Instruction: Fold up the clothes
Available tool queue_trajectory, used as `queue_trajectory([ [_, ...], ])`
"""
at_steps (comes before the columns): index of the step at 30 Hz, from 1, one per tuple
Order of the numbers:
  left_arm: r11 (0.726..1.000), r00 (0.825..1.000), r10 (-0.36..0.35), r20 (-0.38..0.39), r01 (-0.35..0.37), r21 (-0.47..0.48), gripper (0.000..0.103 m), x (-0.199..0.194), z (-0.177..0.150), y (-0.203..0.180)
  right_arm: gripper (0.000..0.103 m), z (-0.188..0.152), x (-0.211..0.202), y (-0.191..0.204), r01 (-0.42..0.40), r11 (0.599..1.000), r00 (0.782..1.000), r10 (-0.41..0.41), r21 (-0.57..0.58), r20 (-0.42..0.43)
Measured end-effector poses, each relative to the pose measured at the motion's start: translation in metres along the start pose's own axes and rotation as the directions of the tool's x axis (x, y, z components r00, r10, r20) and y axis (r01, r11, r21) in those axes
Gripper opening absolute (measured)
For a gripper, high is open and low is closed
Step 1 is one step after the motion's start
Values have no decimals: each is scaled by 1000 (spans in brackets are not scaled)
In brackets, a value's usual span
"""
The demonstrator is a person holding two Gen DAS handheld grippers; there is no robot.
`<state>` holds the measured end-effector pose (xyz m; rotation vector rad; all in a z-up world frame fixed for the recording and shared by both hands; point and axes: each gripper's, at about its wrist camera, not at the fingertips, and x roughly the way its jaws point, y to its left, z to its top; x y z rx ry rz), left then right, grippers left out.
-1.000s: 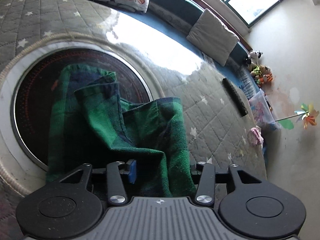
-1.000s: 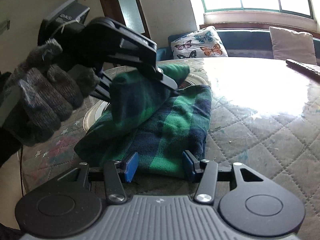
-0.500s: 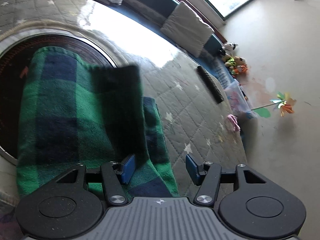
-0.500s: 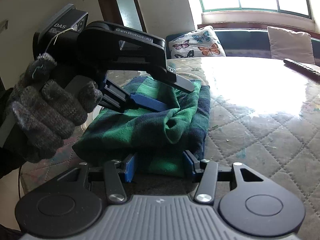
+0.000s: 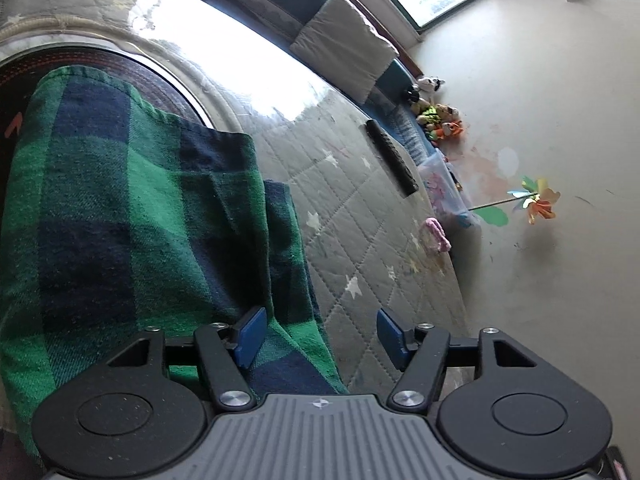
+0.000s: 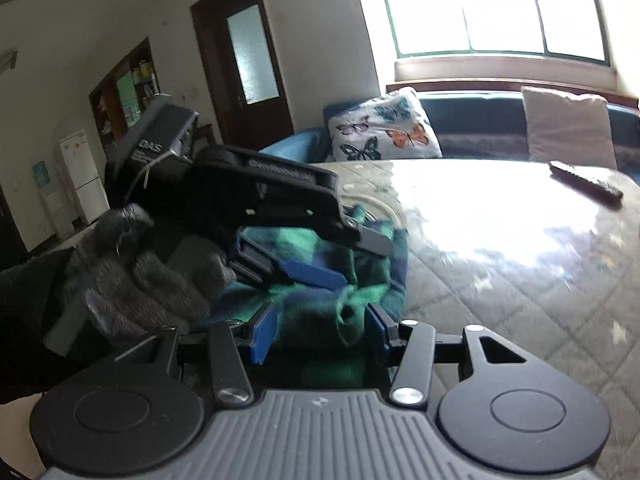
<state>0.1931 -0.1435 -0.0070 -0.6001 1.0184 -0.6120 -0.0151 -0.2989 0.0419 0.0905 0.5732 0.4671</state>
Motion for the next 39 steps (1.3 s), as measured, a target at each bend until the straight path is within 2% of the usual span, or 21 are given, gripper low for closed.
queue_trajectory([
  [2,1000,1000,-10,-8,10,6,66,1,1,1,46,5,7,4,-14,1000,1000,15,-20,3],
  [4,1000,1000,-19,-18,19,11,66,1,2,1,38,9,14,8,-29,999,1000,29,-39,5],
  [7,999,999,-24,-30,25,25,67,2,3,0,35,11,25,14,-40,995,999,40,-87,0],
  [8,999,999,-26,-33,27,29,67,1,3,0,35,9,28,15,-30,995,1000,30,-97,-8],
  [10,999,999,-35,-37,36,34,67,-2,3,0,26,4,37,14,-5,995,999,0,-103,-48],
  [13,997,998,-49,-37,51,65,67,-10,1,-1,20,-6,43,11,26,993,994,-38,-116,-105],
  [20,978,999,-43,1,42,202,66,-48,-26,1,17,-12,45,6,22,994,992,-36,-109,-125],
  [23,961,999,-25,38,14,276,65,-68,-40,2,17,-11,45,6,21,993,990,-37,-113,-133],
  [26,939,995,19,101,-53,340,62,-83,-52,1,17,-8,45,5,22,994,989,-37,-104,-142],
  [30,914,978,75,193,-145,379,54,-96,-56,6,17,-7,47,6,30,993,988,-47,-113,-148],
  [32,906,971,106,212,-182,383,52,-95,-53,10,17,-7,47,6,33,993,987,-50,-116,-151],
  [35,907,964,136,227,-214,364,46,-91,-47,18,17,-8,47,7,37,992,986,-56,-121,-154],
  [39,925,939,140,315,-237,298,46,-102,-35,29,17,-8,48,8,43,991,985,-63,-127,-159],
])
